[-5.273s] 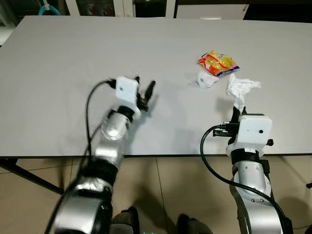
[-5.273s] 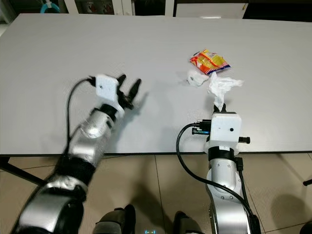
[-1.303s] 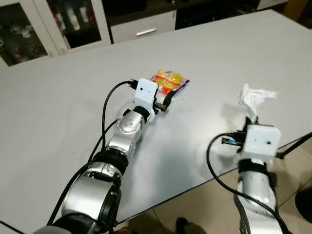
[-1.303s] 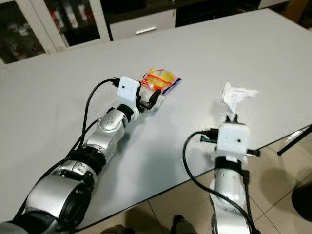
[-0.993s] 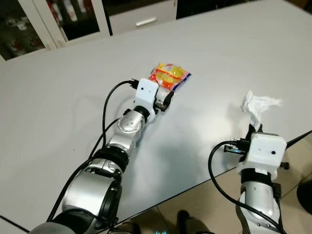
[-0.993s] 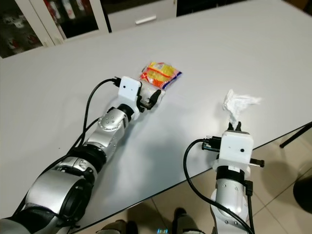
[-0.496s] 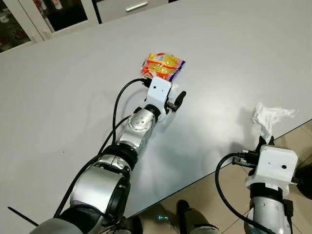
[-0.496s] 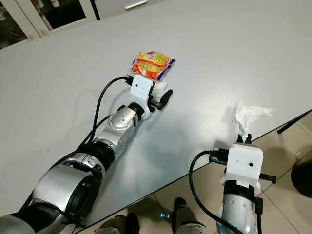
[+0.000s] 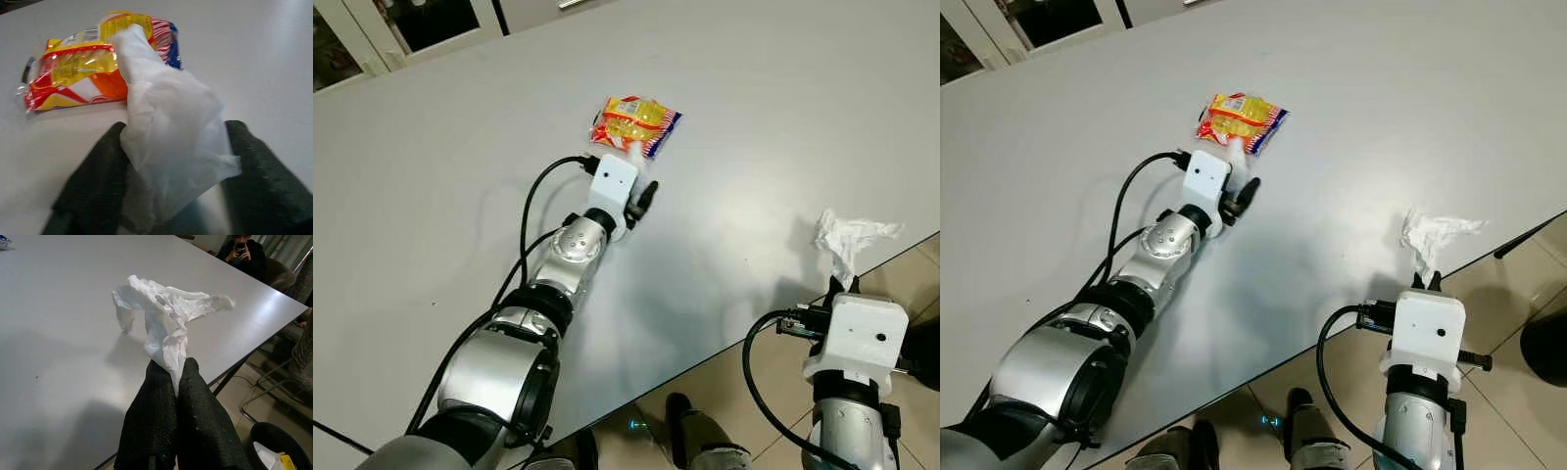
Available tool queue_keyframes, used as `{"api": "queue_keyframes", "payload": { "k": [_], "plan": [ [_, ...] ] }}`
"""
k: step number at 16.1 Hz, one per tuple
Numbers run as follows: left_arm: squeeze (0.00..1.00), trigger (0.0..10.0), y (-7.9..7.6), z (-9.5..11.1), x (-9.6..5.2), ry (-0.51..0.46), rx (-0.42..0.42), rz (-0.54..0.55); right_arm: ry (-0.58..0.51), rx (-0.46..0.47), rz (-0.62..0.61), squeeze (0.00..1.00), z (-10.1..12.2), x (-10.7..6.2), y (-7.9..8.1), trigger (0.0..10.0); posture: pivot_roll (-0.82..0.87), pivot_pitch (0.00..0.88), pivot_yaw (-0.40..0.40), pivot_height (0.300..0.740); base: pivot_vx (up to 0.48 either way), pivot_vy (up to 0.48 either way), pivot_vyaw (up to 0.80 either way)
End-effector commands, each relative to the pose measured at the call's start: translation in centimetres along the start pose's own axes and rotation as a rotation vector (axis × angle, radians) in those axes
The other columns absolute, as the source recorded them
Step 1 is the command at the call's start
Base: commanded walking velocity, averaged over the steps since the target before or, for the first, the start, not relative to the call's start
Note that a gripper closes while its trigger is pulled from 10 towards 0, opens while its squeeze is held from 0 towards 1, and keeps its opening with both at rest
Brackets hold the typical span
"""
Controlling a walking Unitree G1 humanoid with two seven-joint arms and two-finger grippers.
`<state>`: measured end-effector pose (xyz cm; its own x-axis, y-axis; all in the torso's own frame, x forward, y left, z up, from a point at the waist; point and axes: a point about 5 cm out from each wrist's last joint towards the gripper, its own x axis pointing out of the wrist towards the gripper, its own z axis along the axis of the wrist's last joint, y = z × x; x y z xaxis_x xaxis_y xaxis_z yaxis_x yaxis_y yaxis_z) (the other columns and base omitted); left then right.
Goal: Picking trash to rubbish bin
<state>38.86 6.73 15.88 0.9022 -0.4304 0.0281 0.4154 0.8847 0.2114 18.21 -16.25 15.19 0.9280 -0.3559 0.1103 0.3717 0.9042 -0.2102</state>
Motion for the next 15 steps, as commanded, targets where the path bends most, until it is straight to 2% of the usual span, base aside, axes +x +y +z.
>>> {"api": "queue_keyframes", "payload": {
  "k": [1, 8, 15],
  "plan": [
    [0.00, 0.0, -0.03, -2.35, -0.93, 0.093, -0.012, 0.011, 0.018, 0.026, -0.011, 0.00, 0.21, -0.38, 0.25, 10.0, -0.17, 0.288, 0.057, 0.740, 0.000, 0.000, 0.00],
    [0.00, 0.0, -0.27, -2.26, -0.84, 0.087, -0.028, 0.012, 0.018, 0.019, -0.011, 0.00, 0.19, -0.21, 0.17, 10.0, -0.17, 0.282, 0.055, 0.740, 0.000, 0.000, 0.00],
    [0.00, 0.0, 0.40, -1.51, -0.75, 0.033, -0.073, 0.031, 0.003, 0.018, 0.009, 0.00, 0.11, 0.47, 0.35, 10.0, -0.14, 0.257, 0.042, 0.740, 0.000, 0.000, 0.00]
  ]
}}
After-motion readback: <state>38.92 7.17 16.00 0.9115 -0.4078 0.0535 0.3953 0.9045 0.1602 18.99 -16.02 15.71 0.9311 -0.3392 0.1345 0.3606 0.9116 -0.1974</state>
